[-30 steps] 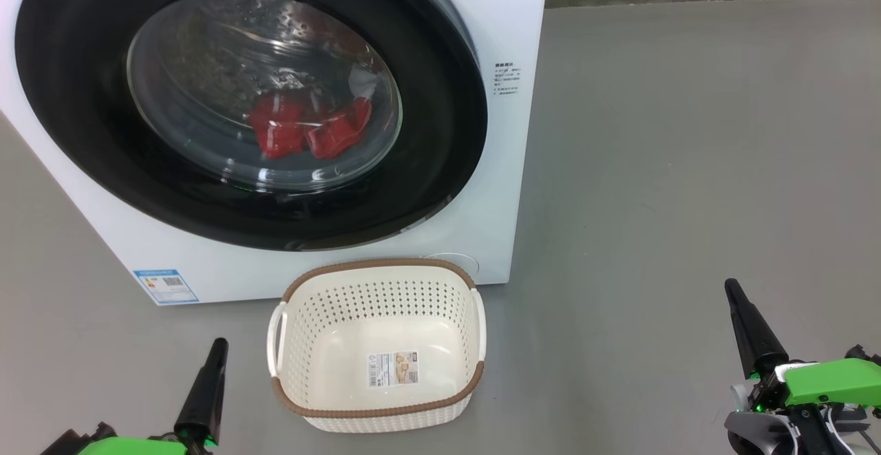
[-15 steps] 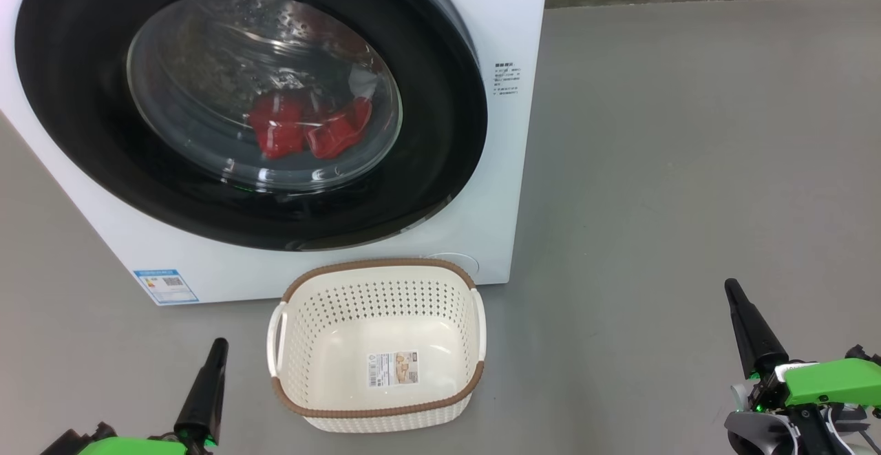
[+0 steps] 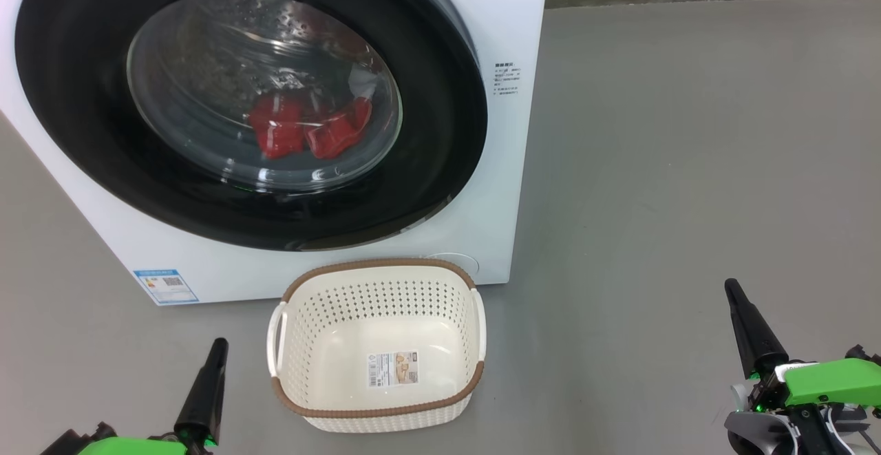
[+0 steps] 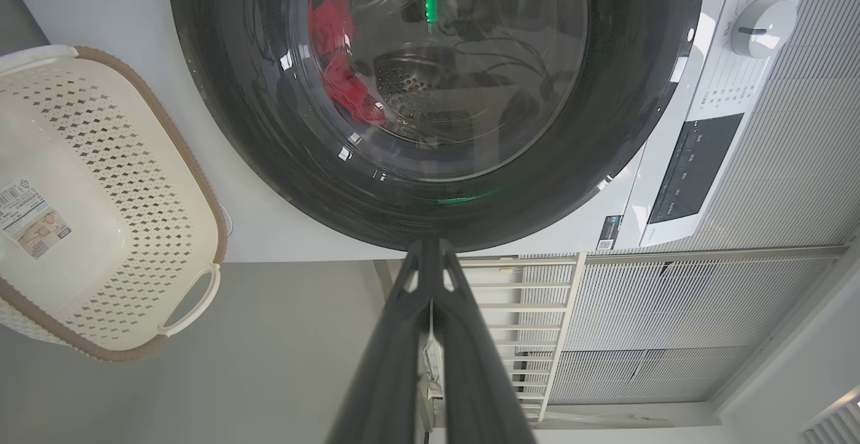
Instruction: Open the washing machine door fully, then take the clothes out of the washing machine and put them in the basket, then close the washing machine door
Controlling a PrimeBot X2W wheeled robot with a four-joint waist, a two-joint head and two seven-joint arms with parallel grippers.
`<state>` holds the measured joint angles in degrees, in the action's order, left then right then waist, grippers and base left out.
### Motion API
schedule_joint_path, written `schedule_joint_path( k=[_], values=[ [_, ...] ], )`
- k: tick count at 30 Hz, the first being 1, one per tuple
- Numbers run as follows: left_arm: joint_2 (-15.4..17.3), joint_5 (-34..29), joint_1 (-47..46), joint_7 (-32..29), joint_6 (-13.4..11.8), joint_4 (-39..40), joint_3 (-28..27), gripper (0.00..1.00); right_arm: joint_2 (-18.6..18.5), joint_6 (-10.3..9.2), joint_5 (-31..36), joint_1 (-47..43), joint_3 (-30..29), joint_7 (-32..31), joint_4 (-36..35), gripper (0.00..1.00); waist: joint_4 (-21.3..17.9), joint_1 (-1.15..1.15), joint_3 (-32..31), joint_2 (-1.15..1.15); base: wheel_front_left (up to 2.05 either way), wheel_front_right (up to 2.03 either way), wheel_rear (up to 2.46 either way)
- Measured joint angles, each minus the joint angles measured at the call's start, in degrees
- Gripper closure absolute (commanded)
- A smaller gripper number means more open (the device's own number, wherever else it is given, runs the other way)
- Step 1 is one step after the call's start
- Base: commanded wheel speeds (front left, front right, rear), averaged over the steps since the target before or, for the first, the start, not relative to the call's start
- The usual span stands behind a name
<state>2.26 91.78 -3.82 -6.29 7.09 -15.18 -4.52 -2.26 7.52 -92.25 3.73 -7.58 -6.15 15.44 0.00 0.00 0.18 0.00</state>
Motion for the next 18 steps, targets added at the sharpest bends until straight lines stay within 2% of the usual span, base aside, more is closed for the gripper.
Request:
schedule_joint_path(
  k=[18],
  values=[
    [0.0, 0.0, 0.0, 0.0, 0.0, 0.0, 0.0, 1.00, 0.0, 0.00, 0.0, 0.0, 0.0, 0.0, 0.0, 1.00, 0.0, 0.00, 0.0, 0.00, 0.00, 0.00, 0.00]
  ],
)
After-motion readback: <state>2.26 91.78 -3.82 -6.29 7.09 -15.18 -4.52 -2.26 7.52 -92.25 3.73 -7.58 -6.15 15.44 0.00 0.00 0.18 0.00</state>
